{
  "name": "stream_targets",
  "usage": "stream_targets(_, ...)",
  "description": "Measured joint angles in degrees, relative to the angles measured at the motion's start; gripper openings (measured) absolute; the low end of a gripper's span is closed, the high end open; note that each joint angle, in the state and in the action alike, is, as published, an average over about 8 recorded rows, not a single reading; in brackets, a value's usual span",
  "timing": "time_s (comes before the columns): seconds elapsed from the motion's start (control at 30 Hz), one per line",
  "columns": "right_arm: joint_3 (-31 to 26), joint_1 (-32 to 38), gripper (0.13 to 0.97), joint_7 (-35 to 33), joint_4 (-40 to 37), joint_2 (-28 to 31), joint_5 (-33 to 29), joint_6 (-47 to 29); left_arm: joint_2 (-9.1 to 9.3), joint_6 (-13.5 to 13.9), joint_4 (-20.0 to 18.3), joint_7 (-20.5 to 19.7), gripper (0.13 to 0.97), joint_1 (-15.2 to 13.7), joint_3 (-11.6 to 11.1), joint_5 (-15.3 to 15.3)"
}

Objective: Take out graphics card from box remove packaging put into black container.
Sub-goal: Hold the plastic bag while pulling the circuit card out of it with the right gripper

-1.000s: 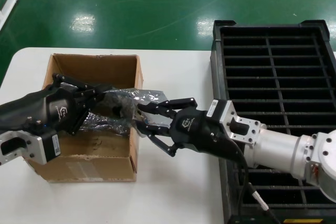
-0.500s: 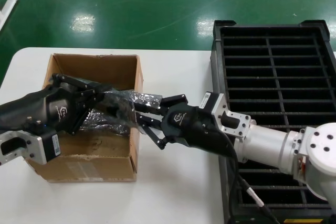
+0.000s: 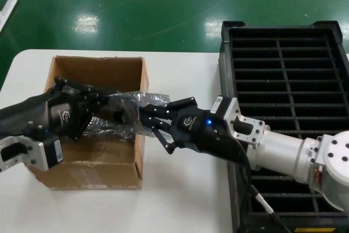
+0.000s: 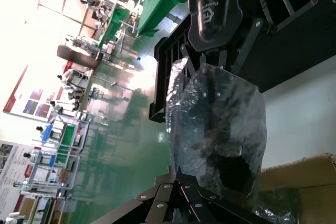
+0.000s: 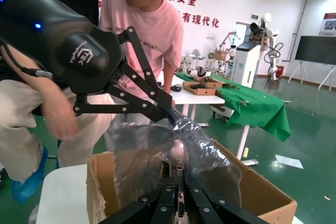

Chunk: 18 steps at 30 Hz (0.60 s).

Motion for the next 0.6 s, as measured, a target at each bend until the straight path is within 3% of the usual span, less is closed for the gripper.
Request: stream_targets(0.6,0.5,-2.8,0.141,1.8,6.9,4.3,-0.3,-0.1,0.0,0.0,0.0,0.0,0.138,0.0,0.0,0.0)
